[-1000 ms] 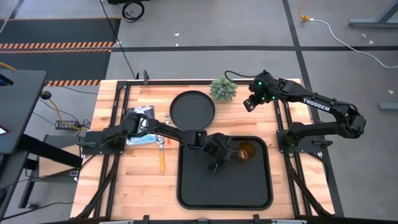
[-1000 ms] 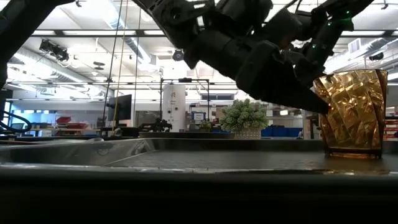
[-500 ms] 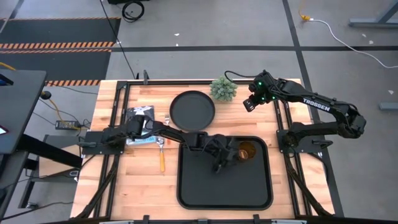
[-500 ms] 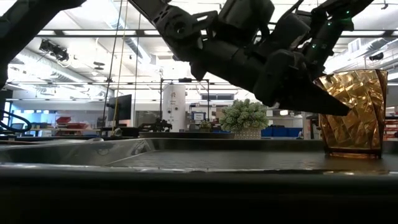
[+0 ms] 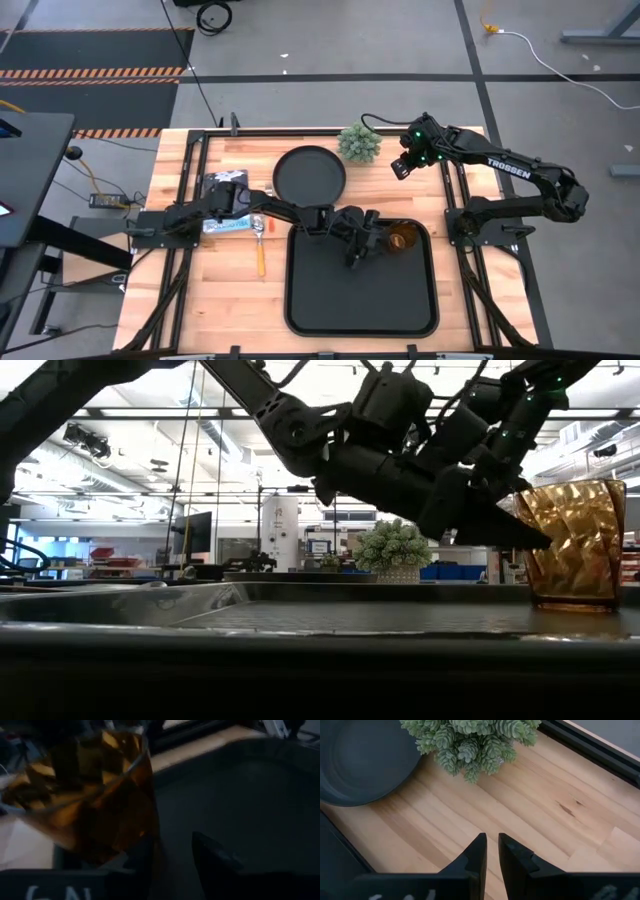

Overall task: Pick and place plate/cup/fork/spoon on tray
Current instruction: Put the brown cup to the top right of the black tray

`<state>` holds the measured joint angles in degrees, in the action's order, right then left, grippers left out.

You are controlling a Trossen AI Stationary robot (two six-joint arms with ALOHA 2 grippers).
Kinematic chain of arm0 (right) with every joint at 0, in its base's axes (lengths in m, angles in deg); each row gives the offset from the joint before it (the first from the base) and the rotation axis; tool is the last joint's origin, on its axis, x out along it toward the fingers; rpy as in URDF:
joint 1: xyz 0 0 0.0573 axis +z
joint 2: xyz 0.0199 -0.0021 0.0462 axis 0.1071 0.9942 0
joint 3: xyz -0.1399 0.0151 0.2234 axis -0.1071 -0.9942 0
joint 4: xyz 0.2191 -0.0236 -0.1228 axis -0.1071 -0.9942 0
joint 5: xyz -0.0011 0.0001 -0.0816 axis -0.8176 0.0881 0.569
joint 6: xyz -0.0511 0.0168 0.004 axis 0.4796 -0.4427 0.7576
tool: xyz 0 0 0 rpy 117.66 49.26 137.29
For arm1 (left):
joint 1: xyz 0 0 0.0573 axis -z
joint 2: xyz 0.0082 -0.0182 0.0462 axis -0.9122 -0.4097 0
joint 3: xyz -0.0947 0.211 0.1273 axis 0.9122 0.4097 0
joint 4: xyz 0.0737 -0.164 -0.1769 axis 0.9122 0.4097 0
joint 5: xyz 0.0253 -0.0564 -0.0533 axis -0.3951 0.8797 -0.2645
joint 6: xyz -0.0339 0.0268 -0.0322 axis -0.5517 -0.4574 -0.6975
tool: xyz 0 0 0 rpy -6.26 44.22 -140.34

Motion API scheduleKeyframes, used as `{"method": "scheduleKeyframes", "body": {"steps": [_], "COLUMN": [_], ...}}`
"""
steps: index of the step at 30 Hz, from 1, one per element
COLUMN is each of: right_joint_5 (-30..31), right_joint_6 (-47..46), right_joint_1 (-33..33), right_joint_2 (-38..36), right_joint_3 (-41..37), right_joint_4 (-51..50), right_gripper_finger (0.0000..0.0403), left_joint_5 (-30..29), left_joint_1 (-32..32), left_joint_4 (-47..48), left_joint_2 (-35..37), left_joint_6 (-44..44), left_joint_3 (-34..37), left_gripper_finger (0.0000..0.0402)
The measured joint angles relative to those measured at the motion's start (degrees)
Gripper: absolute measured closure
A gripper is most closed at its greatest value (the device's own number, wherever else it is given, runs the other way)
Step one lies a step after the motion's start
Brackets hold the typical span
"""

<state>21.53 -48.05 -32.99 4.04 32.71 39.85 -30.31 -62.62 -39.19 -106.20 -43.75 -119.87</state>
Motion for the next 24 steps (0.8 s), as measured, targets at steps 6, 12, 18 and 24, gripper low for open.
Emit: {"method": "scheduleKeyframes", "body": {"steps": [6,12,18,24], "right_joint_5": [0.00,-0.01,-0.02,-0.03], "right_joint_6": [0.00,0.01,0.02,0.02], "right_joint_1": [0.00,0.00,0.00,0.00], "right_joint_2": [0.00,0.00,0.00,0.00], "right_joint_3": [0.00,0.00,0.02,0.01], "right_joint_4": [0.02,-0.07,-0.09,-0.11], "right_gripper_finger": [0.0349,0.0349,0.0349,0.0349], "left_joint_5": [0.00,-2.82,-7.95,-8.90], "left_joint_1": [-0.43,-0.40,-0.49,-0.51], "left_joint_4": [-3.09,-4.93,-4.73,-5.04], "left_joint_2": [-0.93,-0.93,-0.93,-0.75], "left_joint_6": [0.63,3.56,5.38,4.57], "left_joint_3": [0.01,0.01,0.01,0.01], "left_gripper_finger": [0.0260,0.0260,0.0260,0.0260]}}
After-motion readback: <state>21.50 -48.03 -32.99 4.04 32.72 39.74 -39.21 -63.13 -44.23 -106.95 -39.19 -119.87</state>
